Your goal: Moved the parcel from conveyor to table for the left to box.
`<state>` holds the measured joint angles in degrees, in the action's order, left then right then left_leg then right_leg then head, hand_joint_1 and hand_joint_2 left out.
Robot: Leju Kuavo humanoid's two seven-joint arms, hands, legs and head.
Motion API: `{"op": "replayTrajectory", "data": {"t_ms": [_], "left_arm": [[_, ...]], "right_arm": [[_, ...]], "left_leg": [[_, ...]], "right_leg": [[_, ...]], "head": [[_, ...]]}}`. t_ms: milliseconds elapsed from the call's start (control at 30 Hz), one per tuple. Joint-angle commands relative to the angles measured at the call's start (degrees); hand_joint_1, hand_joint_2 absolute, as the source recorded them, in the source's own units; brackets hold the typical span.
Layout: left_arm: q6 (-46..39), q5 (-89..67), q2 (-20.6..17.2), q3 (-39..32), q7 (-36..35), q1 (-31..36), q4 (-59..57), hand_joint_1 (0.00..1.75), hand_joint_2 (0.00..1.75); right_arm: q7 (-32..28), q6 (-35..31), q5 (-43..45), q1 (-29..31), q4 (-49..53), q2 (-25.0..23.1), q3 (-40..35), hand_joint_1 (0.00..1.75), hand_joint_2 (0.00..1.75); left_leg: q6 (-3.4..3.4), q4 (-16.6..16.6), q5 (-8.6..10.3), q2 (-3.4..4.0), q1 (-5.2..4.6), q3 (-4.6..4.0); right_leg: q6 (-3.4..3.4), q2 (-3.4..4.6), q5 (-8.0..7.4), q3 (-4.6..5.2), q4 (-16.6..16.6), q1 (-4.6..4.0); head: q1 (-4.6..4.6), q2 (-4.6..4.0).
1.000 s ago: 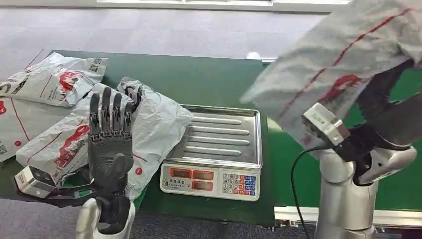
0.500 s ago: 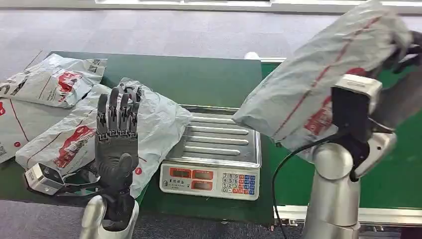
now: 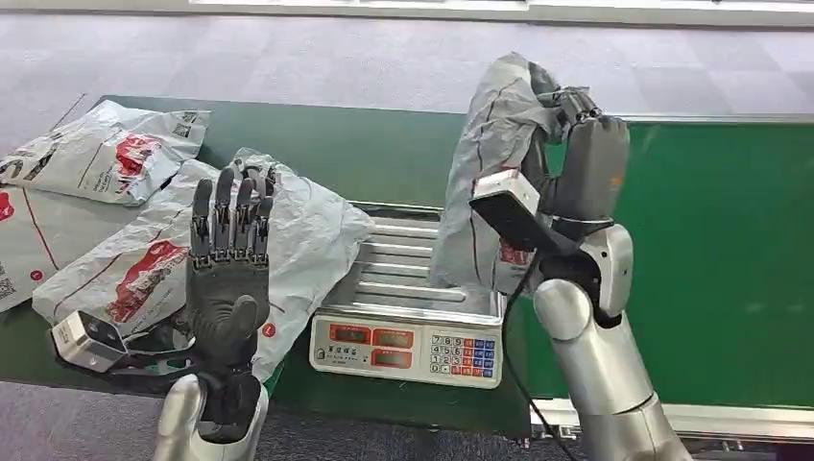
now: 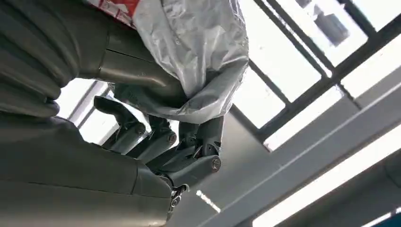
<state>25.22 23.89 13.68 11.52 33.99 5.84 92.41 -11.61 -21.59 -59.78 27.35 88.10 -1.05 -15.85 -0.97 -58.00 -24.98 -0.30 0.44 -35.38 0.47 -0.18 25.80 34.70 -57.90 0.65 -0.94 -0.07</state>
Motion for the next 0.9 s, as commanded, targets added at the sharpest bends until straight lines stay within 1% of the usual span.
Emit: {"op": "replayTrajectory", "data": {"t_ms": [33,100,133,333,367,400,433,500,533,567,667,867,900], "left_arm": [[0.66,-0.72,-1.43,-1.25,-0.10,-1.60,-0.33,0.00,1.75],[0.54,-0.99,-1.42,-1.39,-0.04,-1.48,-0.12,0.00,1.75],[0.54,-1.02,-1.46,-1.41,-0.04,-1.53,-0.07,0.00,1.75],[0.75,-1.27,-1.31,-1.55,0.12,-2.87,0.88,0.00,1.75],[0.77,-1.47,-1.33,-1.54,0.13,-2.60,0.76,0.00,1.75],[0.65,-1.61,-1.36,-1.58,0.12,-2.12,0.45,0.00,1.75],[0.49,-1.68,-1.34,-1.67,0.14,-2.02,0.34,0.00,1.75],[0.26,-1.93,-1.32,-1.79,0.29,-2.09,0.53,0.00,1.75],[0.33,-1.95,-1.40,-1.80,0.23,-1.91,0.54,0.00,1.75],[0.26,-2.01,-1.35,-1.90,0.15,-1.71,0.57,0.00,1.75],[0.06,-2.08,-1.21,-2.06,-0.18,-1.12,0.71,0.00,1.75],[-0.11,-2.36,-1.27,-2.06,-0.63,-0.44,0.60,0.00,1.75],[-0.04,-2.40,-1.28,-1.91,-0.69,-0.11,0.35,0.00,1.75]], "right_arm": [[-0.80,1.79,1.84,6.59,-13.57,0.15,-7.68,1.75,1.75],[-0.73,1.81,2.06,6.96,-14.59,-0.23,-8.36,1.75,1.75],[-0.72,1.77,2.11,6.93,-14.63,-0.22,-8.43,1.75,1.75],[-0.80,1.29,2.62,6.12,-14.55,0.42,-8.93,1.75,1.75],[-1.05,1.73,3.35,6.08,-14.52,0.29,-8.91,0.16,1.75],[-0.59,3.46,3.63,6.39,-15.01,0.33,-9.17,0.00,1.75],[-0.61,3.39,3.56,6.50,-14.75,0.35,-9.11,0.00,0.00],[-0.26,2.46,3.68,7.26,-14.20,0.34,-8.42,0.00,0.00],[-0.31,2.26,4.15,7.73,-13.72,0.49,-8.09,0.00,0.00],[-0.34,2.03,4.53,7.90,-12.84,0.63,-7.62,0.00,0.00],[-0.61,2.04,5.32,7.58,-10.72,1.01,-6.92,0.00,0.00],[-0.30,1.42,5.10,5.29,-5.25,1.39,-5.17,0.00,0.00],[-0.27,1.44,5.05,4.67,-3.87,1.33,-4.59,0.00,0.00]], "left_leg": [[0.01,0.15,-0.05,0.42,-0.01,0.37],[0.01,0.06,-0.02,0.23,-0.03,0.15],[0.01,0.13,-0.03,0.31,-0.02,0.30],[0.01,0.09,-0.03,0.17,-0.03,0.21],[0.01,0.05,-0.02,0.13,-0.02,0.13],[0.02,0.09,-0.05,0.19,-0.02,0.24],[0.01,0.07,-0.04,0.16,-0.02,0.19],[0.02,0.21,-0.04,0.22,-0.01,0.45],[0.01,0.04,-0.01,0.12,-0.03,0.11],[0.02,0.08,-0.03,0.20,-0.05,0.23],[0.02,0.03,-0.01,0.08,-0.04,0.10],[0.01,0.02,0.01,0.00,-0.02,0.09],[0.02,0.07,-0.02,-0.01,-0.02,0.21]], "right_leg": [[-0.04,0.41,-0.08,-0.23,0.15,0.00],[-0.02,0.21,-0.04,-0.06,0.03,0.02],[-0.04,0.28,-0.05,-0.19,0.12,0.00],[-0.02,0.14,-0.01,-0.15,0.08,0.00],[-0.02,0.11,-0.01,-0.08,0.04,0.00],[-0.03,0.17,0.00,-0.18,0.09,0.00],[-0.02,0.14,0.00,-0.13,0.06,0.01],[-0.05,0.19,-0.02,-0.38,0.22,-0.01],[-0.02,0.10,-0.01,-0.06,0.02,0.02],[-0.03,0.17,-0.01,-0.15,0.05,0.03],[-0.03,0.06,0.00,-0.06,-0.01,0.02],[-0.02,-0.02,0.02,-0.04,0.01,0.00],[-0.04,-0.03,0.04,-0.17,0.06,0.00]], "head": [[0.00,0.00],[0.00,0.00],[0.00,0.00],[0.00,0.00],[0.00,0.00],[0.00,0.00],[0.00,0.00],[0.00,0.00],[0.00,0.00],[0.00,0.00],[0.00,0.00],[0.00,0.00],[0.00,0.00]]}}
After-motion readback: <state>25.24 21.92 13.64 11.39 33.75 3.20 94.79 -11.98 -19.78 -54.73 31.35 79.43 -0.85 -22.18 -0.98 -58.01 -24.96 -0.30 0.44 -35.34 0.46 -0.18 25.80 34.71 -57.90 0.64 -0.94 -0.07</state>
